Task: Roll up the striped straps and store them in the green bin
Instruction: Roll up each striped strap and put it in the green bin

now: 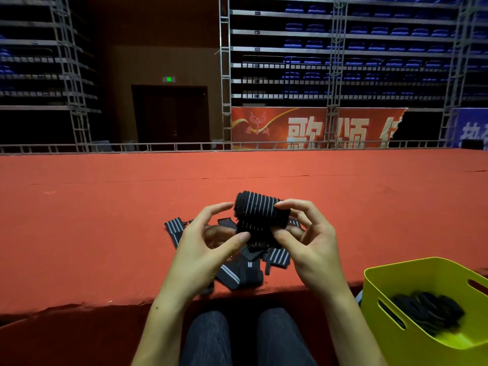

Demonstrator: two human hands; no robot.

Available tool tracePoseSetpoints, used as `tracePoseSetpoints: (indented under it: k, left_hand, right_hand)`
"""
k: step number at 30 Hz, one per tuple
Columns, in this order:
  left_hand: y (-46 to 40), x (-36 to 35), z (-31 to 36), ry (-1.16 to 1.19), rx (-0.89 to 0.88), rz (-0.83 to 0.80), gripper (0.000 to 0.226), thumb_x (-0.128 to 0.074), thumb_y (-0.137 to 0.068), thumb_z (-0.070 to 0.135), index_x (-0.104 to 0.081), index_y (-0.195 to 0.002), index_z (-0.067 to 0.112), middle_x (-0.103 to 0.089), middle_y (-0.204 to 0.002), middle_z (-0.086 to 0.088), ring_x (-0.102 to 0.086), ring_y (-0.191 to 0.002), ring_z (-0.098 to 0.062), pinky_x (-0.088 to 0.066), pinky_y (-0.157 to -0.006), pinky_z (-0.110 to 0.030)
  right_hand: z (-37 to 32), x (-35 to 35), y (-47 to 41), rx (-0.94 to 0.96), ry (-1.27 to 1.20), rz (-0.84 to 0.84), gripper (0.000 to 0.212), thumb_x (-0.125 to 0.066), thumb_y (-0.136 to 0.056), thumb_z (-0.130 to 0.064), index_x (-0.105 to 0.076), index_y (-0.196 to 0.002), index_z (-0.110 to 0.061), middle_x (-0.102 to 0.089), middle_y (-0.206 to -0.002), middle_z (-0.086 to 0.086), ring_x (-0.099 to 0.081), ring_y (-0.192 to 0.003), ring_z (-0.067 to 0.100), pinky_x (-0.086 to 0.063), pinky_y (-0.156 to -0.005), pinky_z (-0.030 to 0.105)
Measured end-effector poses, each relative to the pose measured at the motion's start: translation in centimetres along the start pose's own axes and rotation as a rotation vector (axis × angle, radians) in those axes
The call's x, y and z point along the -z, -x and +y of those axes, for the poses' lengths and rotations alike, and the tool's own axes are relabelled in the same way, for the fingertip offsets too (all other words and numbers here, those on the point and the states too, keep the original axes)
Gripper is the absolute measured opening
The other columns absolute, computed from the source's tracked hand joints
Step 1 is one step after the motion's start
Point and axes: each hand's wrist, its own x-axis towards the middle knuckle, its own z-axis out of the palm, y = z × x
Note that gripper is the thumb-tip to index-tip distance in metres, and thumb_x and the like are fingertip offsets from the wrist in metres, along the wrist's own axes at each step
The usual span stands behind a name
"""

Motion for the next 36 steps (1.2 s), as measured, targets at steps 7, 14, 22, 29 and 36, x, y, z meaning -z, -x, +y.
tracePoseSetpoints:
  k: [7, 14, 22, 29, 36]
  left_hand:
    - [0.2, -0.5, 1.1, 0.084, -0.073, 0.024, 0.057, -0.076, -0.094, 0.032, -0.059, -0.147, 0.042, -0.083, -0.105, -0.002, -0.080, -0.104, -0.019, -0.064, -0.089, -0.034]
    - [0.2, -0.4, 0.8, 0.133, -0.105, 0.025, 0.047, -0.076, -0.096, 0.011, -0.067, -0.137, 0.032, -0.080, -0.109, -0.007, -0.079, -0.096, -0.022, -0.064, -0.081, -0.032]
    - [-0.3, 0.0, 0.2, 0.040, -0.159, -0.033, 0.041, -0.077, -0.095, 0.000, -0.072, -0.125, 0.027, -0.077, -0.123, -0.003, -0.076, -0.116, -0.025, -0.062, -0.096, -0.041]
    - [-0.3, -0.3, 1.0, 0.130, -0.031, -0.073, 0.042, -0.079, -0.092, 0.027, -0.068, -0.132, 0.026, -0.080, -0.116, -0.007, -0.080, -0.100, -0.031, -0.065, -0.088, -0.041]
    - [-1.3, -1.0, 0.4, 0.080, -0.043, -0.046, 0.035, -0.084, -0.092, 0.012, -0.074, -0.123, 0.024, -0.083, -0.108, -0.003, -0.079, -0.104, -0.018, -0.060, -0.085, -0.027]
  right_hand:
    - [0.5, -0.4, 0.4, -0.049, -0.009, -0.109, 0.035, -0.067, -0.088, 0.008, -0.072, -0.110, -0.018, -0.073, -0.117, 0.009, -0.074, -0.097, 0.032, -0.061, -0.093, 0.059]
    - [0.5, 0.0, 0.3, -0.118, 0.015, -0.156, 0.051, -0.063, -0.088, 0.011, -0.066, -0.128, -0.020, -0.073, -0.120, 0.010, -0.076, -0.094, 0.028, -0.062, -0.084, 0.054]
    - [-0.3, -0.4, 0.1, -0.174, -0.014, -0.070, 0.034, -0.077, -0.094, -0.019, -0.072, -0.127, -0.014, -0.079, -0.114, 0.013, -0.080, -0.094, 0.039, -0.062, -0.087, 0.066]
    - [-0.1, -0.2, -0.2, -0.075, -0.017, -0.080, 0.053, -0.081, -0.088, -0.007, -0.066, -0.136, -0.021, -0.075, -0.122, 0.012, -0.077, -0.101, 0.028, -0.064, -0.091, 0.049]
    - [0.8, 1.2, -0.5, -0.147, 0.061, -0.150, 0.045, -0.079, -0.092, 0.005, -0.069, -0.130, -0.018, -0.076, -0.124, 0.010, -0.078, -0.108, 0.029, -0.063, -0.095, 0.052]
